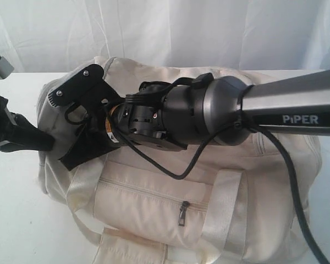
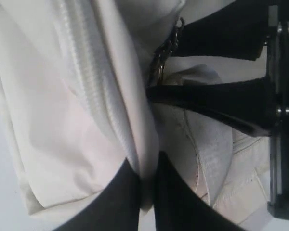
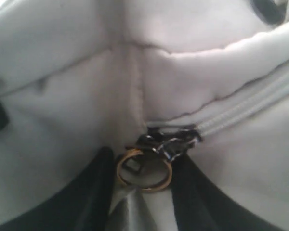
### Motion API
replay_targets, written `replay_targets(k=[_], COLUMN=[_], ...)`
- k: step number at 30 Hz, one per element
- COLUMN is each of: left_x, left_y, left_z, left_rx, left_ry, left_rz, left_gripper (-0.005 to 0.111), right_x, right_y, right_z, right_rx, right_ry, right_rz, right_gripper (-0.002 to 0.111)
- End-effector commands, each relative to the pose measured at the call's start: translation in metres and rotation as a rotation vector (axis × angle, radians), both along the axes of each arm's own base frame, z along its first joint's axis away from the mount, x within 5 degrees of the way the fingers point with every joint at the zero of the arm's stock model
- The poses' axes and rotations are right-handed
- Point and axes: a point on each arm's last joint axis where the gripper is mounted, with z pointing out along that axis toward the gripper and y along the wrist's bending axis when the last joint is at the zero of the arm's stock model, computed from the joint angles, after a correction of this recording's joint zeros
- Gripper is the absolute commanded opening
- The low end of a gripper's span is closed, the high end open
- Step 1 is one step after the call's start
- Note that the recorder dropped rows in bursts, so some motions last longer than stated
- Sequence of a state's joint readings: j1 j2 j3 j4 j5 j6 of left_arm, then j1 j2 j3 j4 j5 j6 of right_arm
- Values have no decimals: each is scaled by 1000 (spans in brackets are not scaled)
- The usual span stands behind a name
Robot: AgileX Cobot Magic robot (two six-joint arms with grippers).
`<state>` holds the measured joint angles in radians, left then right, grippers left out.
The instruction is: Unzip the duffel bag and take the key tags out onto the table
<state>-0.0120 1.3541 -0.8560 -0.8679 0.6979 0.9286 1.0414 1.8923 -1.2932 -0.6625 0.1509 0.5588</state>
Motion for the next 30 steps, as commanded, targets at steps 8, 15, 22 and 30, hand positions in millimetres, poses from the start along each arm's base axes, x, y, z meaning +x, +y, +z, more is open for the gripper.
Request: replay_targets(k=[8, 15, 22, 30], left_x=[-7, -9, -13, -15], left_y=[-2, -1, -1, 0], left_z=[2, -3, -11, -14], left_rx=[-37, -35, -33, -26], left_ry=[15, 27, 56, 76], left_rz=[10, 21, 22, 41], left_gripper=[0, 0, 0, 0], right_x=[13, 19, 17, 6], right_y=[-2, -3, -8, -30], right_z=[33, 43, 48, 89], right_rx=[48, 27, 16, 26], right_ry=[-32, -63, -41, -74], right_rz=[-65, -92, -129, -180], right_gripper=[7, 7, 7, 4])
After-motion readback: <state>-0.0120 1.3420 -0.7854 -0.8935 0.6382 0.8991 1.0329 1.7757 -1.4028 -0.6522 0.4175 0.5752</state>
